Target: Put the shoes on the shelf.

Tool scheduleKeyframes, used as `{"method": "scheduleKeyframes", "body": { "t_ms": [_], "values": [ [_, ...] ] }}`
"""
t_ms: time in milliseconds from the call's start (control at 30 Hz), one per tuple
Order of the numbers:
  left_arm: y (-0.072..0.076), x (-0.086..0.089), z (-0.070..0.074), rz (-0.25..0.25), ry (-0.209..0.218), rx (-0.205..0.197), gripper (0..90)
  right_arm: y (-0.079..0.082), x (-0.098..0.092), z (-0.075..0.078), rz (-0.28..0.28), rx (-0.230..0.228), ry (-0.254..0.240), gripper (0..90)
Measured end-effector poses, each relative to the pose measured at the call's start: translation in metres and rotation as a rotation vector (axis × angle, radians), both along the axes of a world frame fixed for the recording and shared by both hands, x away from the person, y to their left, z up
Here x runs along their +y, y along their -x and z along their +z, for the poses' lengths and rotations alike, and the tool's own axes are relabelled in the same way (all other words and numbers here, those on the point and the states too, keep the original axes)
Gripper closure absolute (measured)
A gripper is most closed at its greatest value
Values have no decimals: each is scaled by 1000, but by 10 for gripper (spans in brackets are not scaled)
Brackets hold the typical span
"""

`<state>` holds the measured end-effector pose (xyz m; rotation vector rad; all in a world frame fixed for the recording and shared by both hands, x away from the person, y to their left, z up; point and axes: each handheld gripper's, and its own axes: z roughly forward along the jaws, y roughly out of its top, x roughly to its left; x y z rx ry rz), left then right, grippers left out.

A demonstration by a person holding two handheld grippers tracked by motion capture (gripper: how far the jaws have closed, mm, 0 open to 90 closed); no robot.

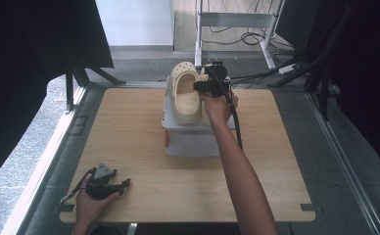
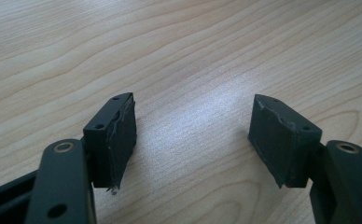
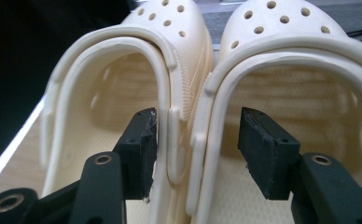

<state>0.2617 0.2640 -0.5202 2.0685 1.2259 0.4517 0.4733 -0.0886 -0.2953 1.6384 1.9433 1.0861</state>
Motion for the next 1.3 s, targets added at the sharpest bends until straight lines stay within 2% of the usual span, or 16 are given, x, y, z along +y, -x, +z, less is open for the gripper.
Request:
{"method": "scheduleKeyframes", "body": {
  "t_ms": [133, 267, 433, 567, 767, 933, 1100, 1300],
  "values": [
    [0, 0, 0, -2, -5, -2, 323, 5, -10, 5, 49, -14, -29, 466],
    [0, 0, 0, -2, -5, -1, 324, 9, -20, 9, 85, -23, -56, 503],
    [0, 0, 0, -1, -6, -1, 324, 12, -24, 12, 111, -27, -65, 486],
    [0, -1, 0, 3, -4, -2, 325, 19, -25, 15, 151, -43, -38, 462],
    [1, -2, 0, 10, -8, -7, 325, 29, -34, 16, 202, -76, -33, 438],
    [1, -2, 0, 15, -9, -8, 324, 40, -43, 16, 256, -105, 1, 438],
    [1, -2, 0, 12, -9, -9, 324, 53, -54, 15, 302, -124, 3, 444],
    [1, -2, 0, 14, -8, -9, 324, 69, -70, 6, 366, -142, -3, 457]
  ]
}}
